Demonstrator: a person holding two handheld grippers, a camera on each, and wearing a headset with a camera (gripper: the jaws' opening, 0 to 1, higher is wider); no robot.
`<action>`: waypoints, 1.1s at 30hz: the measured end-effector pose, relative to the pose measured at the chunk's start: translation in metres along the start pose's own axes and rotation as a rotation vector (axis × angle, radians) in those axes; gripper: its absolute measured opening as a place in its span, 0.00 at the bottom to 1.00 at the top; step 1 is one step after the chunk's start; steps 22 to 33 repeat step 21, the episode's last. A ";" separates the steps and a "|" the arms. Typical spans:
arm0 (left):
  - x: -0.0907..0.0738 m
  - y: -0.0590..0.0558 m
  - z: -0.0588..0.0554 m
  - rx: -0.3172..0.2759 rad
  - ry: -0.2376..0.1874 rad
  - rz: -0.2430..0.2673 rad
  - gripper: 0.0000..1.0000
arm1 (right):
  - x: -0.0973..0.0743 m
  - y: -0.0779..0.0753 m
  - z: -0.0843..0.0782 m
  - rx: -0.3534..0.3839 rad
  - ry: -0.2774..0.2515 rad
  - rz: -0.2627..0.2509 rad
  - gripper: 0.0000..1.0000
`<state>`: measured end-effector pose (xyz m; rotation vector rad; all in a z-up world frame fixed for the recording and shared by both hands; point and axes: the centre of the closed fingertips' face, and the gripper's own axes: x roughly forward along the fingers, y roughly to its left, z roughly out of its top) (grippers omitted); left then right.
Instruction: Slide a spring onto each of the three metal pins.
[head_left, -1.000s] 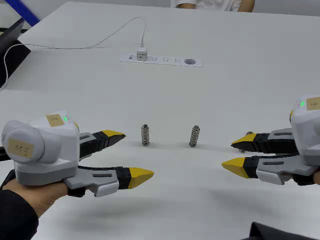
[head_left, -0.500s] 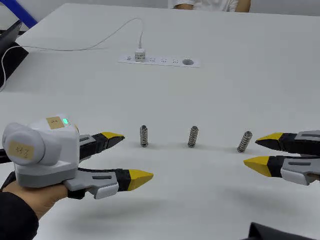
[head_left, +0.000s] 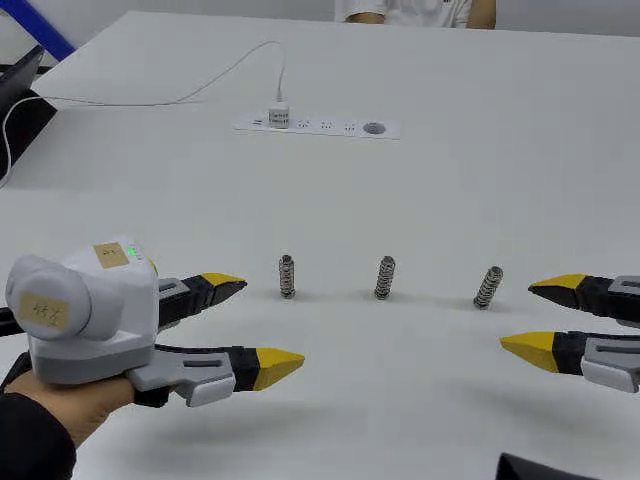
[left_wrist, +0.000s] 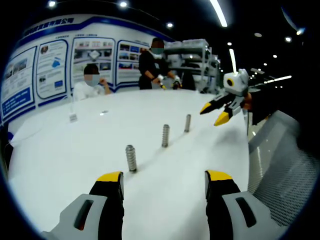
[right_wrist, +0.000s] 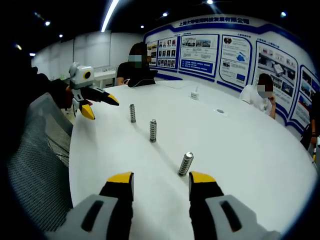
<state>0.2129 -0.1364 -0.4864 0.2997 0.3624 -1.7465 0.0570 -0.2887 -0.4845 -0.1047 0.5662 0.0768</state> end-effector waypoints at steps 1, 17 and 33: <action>0.000 0.000 0.000 -0.001 0.000 0.001 0.67 | 0.000 0.000 -0.001 -0.002 0.002 0.001 0.47; 0.000 0.002 -0.005 -0.011 0.005 0.003 0.67 | -0.003 -0.005 -0.010 -0.003 -0.014 -0.021 0.58; 0.000 0.002 -0.007 -0.013 0.006 0.004 0.67 | -0.003 -0.005 -0.009 0.002 -0.021 -0.026 0.60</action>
